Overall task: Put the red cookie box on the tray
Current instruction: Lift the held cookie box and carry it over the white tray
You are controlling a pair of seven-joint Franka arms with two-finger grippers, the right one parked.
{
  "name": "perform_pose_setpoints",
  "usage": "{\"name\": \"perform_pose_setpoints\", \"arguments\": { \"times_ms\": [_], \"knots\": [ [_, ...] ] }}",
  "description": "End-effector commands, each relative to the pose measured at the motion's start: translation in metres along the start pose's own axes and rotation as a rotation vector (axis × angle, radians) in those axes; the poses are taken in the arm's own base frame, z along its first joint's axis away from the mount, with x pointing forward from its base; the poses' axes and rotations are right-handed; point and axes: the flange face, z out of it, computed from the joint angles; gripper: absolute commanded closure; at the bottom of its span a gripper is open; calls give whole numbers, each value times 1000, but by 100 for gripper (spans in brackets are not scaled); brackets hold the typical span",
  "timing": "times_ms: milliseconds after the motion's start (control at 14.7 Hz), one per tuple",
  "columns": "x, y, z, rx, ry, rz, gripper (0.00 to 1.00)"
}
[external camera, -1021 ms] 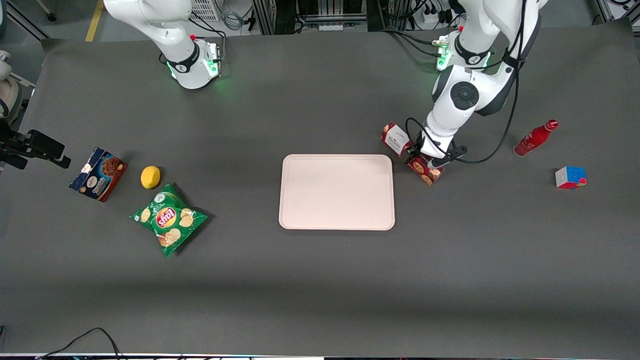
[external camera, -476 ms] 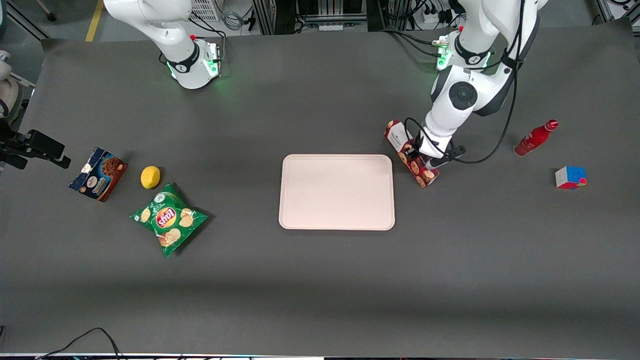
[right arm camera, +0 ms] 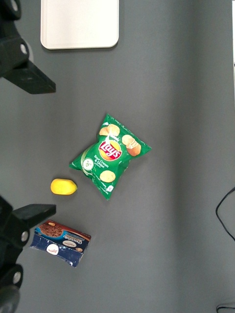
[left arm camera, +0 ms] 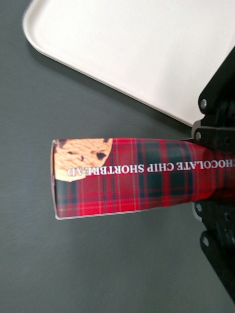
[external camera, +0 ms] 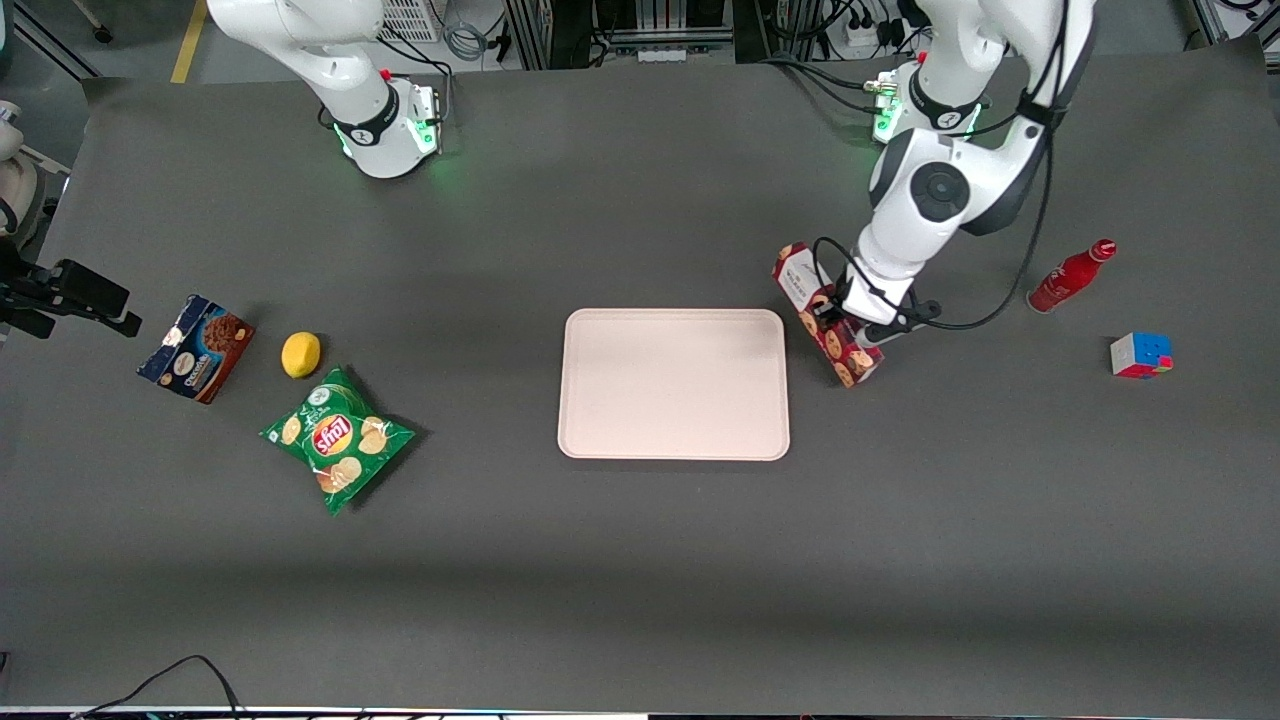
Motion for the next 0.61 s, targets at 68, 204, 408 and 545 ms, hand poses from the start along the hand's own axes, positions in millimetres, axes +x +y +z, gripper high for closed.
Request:
{"name": "perform_pose_setpoints", "arguments": {
  "times_ms": [68, 204, 408, 545],
  "knots": [
    [45, 10, -121, 43, -66, 109, 97],
    [55, 21, -169, 74, -93, 146, 97],
    [68, 26, -216, 96, -112, 156, 98],
    [65, 30, -217, 93, -107, 170, 98]
  ]
}}
